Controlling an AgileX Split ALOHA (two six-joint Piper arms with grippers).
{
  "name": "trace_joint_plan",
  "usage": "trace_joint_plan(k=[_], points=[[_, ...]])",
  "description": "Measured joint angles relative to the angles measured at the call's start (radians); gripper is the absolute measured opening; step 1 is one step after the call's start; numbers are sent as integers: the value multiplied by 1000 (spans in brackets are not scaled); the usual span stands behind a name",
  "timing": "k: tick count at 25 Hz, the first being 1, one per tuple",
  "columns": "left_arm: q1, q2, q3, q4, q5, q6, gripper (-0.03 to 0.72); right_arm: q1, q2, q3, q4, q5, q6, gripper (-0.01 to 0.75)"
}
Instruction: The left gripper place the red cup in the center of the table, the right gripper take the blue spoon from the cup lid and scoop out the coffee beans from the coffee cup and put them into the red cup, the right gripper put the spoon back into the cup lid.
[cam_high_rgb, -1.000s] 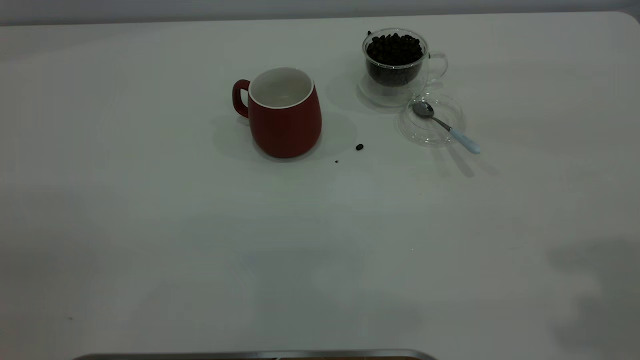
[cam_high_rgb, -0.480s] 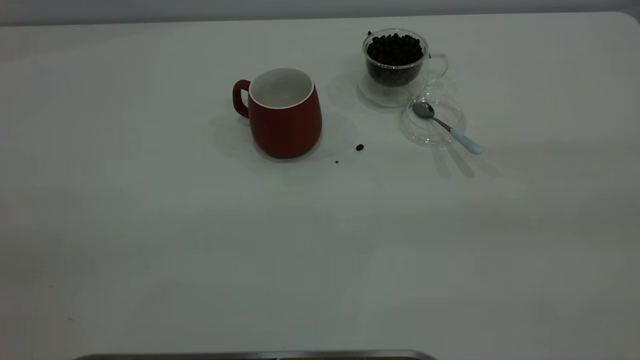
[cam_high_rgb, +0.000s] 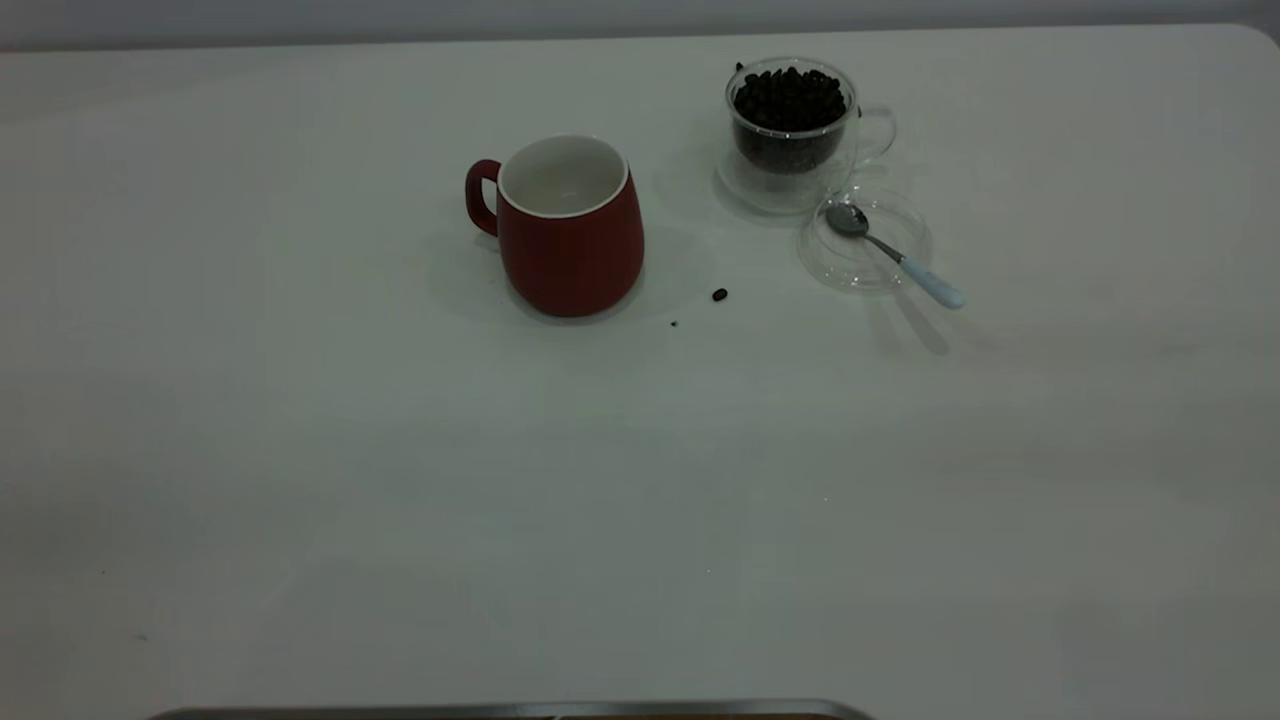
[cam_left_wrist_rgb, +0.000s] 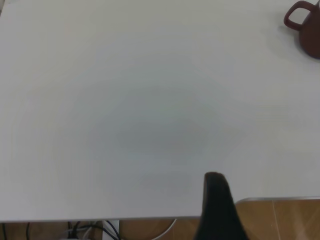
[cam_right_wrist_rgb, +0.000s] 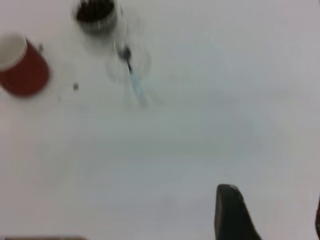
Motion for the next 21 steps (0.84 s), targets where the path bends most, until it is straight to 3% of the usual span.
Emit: trace_joint_plan(k=[21], points=[[0, 0, 0, 0, 0, -2, 567, 6, -41, 0, -1, 12, 0, 437]])
